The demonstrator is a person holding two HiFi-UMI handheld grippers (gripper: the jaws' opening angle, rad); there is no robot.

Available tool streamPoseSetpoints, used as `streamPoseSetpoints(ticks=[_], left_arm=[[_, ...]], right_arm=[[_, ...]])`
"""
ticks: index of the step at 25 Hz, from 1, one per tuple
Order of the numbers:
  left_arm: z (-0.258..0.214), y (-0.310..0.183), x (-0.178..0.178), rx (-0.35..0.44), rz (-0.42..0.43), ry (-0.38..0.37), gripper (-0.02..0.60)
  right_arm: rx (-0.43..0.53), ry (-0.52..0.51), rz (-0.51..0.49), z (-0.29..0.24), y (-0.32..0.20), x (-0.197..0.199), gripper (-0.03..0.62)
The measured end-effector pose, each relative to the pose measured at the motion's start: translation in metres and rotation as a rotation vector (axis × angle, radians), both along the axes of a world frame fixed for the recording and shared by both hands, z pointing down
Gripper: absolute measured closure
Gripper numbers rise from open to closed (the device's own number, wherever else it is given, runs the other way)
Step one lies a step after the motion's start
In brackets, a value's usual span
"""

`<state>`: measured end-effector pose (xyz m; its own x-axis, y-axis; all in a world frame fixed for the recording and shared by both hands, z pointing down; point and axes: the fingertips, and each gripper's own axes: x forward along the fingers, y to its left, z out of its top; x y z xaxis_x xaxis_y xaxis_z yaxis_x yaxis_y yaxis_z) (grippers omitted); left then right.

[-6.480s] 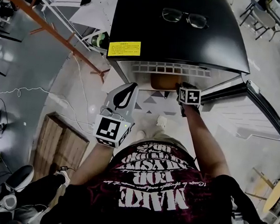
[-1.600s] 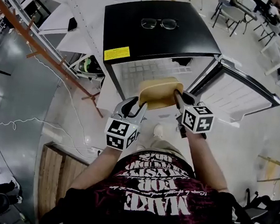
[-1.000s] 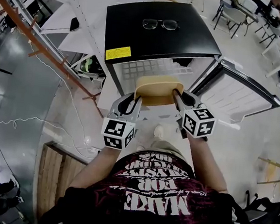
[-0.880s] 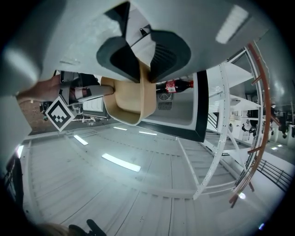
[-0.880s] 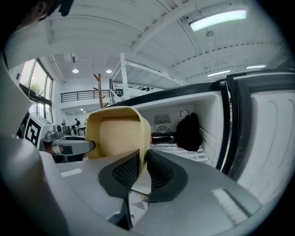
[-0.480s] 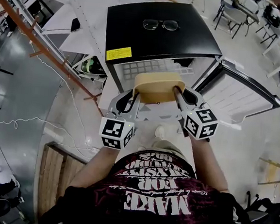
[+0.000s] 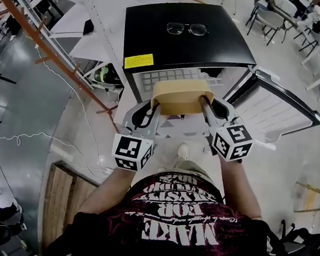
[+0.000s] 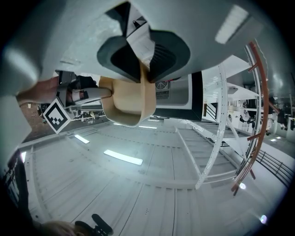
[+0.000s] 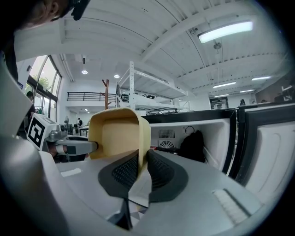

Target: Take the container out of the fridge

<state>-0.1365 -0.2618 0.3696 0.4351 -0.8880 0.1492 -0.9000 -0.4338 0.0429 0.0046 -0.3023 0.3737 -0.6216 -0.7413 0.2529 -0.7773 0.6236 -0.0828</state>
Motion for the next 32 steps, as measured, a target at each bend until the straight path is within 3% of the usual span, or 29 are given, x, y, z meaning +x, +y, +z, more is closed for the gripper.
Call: streamPoseSetpoints(ticks=[32], left_arm=[[-0.034,-0.001,0.001,0.083,-0.016,-0.005,0.509]], right_arm=[[0.069,-0.015,-0.020,-0.030,-0.005,0.000,0.528]])
